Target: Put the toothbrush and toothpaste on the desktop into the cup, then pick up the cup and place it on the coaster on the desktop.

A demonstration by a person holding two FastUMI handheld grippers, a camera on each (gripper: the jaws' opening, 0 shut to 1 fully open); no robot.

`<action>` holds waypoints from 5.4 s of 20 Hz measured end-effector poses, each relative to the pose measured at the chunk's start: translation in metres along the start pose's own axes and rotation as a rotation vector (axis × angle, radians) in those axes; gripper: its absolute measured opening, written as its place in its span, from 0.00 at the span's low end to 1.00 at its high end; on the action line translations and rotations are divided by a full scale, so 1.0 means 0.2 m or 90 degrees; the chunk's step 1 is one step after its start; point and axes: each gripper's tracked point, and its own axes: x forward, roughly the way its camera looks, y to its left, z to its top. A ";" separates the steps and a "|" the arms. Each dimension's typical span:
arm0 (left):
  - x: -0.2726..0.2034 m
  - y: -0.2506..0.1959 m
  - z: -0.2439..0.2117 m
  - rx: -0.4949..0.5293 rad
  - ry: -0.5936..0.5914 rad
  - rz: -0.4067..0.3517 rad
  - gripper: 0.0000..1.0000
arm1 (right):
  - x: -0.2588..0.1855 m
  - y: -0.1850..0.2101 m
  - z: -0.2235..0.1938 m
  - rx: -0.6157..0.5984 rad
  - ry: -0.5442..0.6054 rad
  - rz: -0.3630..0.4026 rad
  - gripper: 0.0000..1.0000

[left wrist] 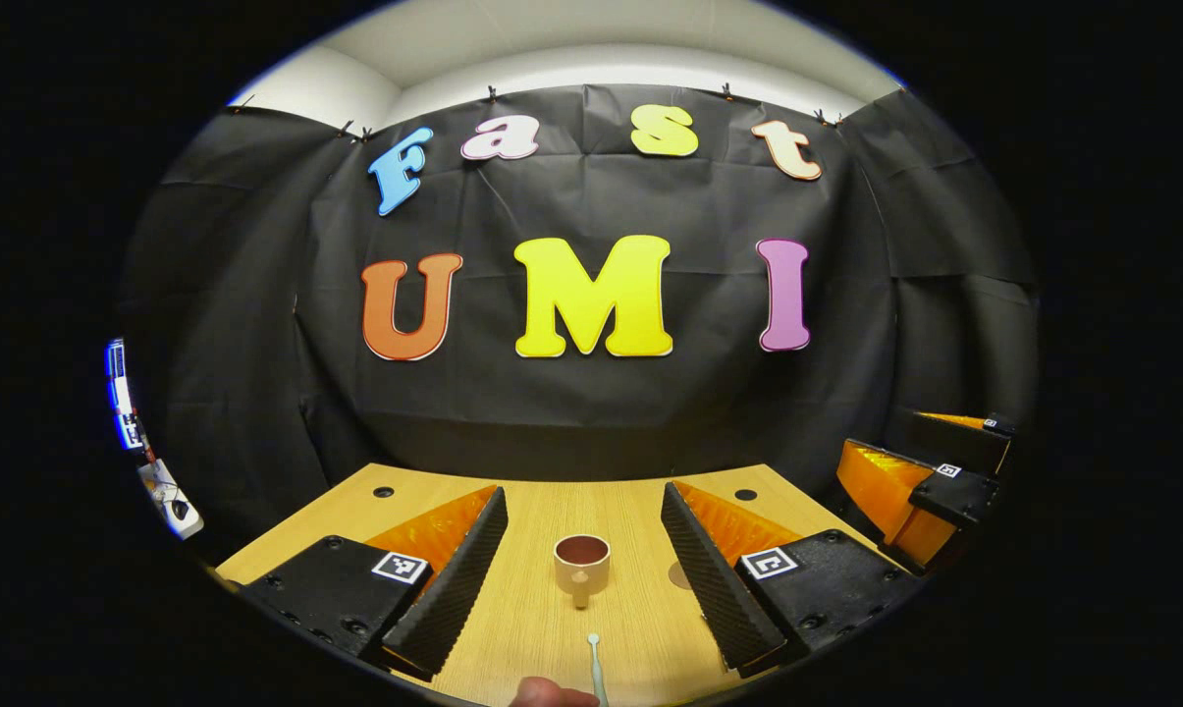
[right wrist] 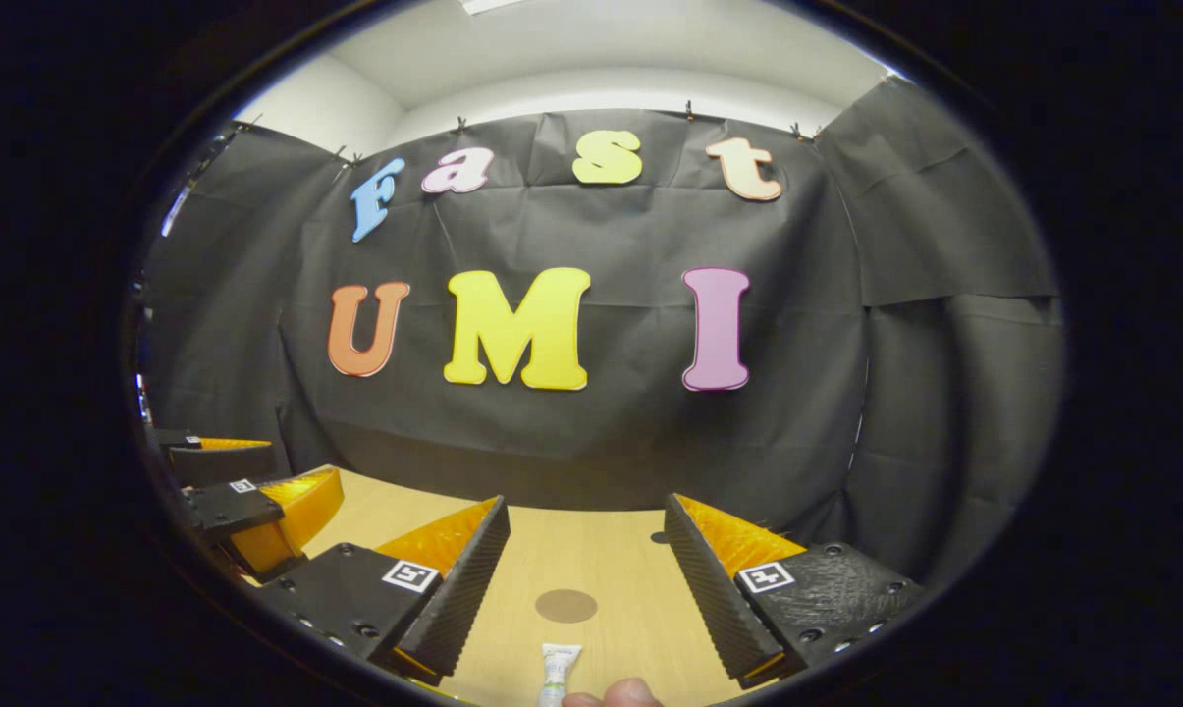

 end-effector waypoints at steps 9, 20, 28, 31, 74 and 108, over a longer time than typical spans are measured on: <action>-0.07 -0.11 -0.46 -0.011 0.143 -0.020 1.00 | 0.03 -0.08 -0.36 -0.022 0.093 0.004 0.98; -0.04 -0.15 -1.11 -0.028 0.277 -0.007 1.00 | 0.05 -0.17 -0.74 -0.046 0.192 -0.002 0.95; -0.04 -0.14 -1.39 -0.014 0.333 -0.002 0.99 | 0.02 -0.21 -0.88 -0.057 0.232 -0.006 0.98; -0.01 -0.11 -1.43 -0.022 0.352 0.007 0.94 | 0.01 -0.19 -0.92 -0.060 0.246 -0.001 0.95; 0.05 -0.11 -1.50 0.018 0.378 -0.007 0.03 | 0.11 0.15 -1.67 -0.015 0.528 0.070 0.22; 1.01 0.04 -0.14 -0.085 -0.094 -0.044 0.03 | 0.10 -0.04 -0.95 0.046 0.345 0.056 0.11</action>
